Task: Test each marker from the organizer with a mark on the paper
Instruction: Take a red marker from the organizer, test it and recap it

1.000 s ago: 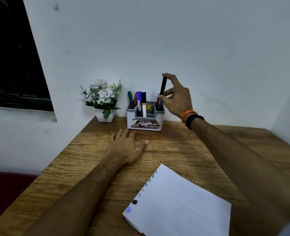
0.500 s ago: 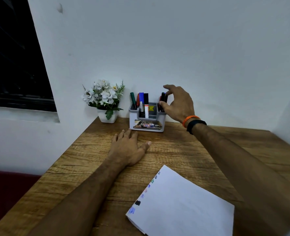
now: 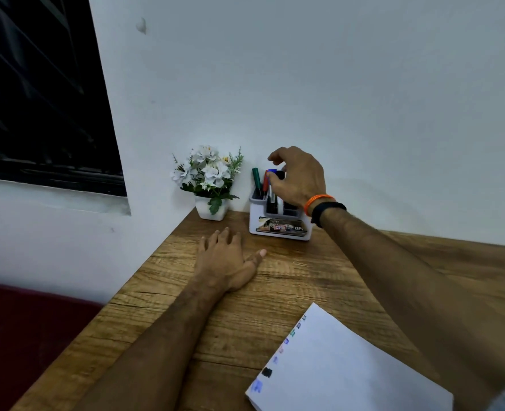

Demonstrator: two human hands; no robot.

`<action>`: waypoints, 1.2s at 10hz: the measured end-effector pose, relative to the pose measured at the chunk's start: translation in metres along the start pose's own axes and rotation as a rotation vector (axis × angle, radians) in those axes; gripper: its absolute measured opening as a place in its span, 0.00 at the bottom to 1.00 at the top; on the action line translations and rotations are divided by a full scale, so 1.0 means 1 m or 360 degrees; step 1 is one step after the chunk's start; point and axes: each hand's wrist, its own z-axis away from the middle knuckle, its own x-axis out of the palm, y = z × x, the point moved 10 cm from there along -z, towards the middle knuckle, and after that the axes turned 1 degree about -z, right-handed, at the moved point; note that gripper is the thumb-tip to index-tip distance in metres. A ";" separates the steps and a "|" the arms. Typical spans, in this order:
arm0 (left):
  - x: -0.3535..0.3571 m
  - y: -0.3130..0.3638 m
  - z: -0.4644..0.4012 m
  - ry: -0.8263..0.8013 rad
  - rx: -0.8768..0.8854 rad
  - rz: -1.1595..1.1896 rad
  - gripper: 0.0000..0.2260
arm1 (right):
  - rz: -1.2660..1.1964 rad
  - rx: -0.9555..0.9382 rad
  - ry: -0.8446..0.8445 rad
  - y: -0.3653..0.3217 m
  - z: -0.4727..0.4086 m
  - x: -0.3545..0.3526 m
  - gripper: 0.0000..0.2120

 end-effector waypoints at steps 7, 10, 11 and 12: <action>-0.002 0.002 0.002 -0.0016 -0.0001 -0.0017 0.36 | 0.0188 0.0193 -0.0281 0.019 -0.015 0.022 0.17; -0.001 0.001 0.001 -0.0014 0.0002 -0.0017 0.36 | 0.0440 0.0156 -0.0628 0.014 -0.020 0.046 0.21; -0.001 0.001 0.000 -0.0015 0.0004 -0.0020 0.36 | 0.0223 0.0145 -0.0439 0.011 -0.022 0.034 0.16; -0.001 0.000 0.000 -0.0010 0.0000 -0.0024 0.36 | -0.0077 0.0072 -0.0237 0.004 -0.019 0.022 0.11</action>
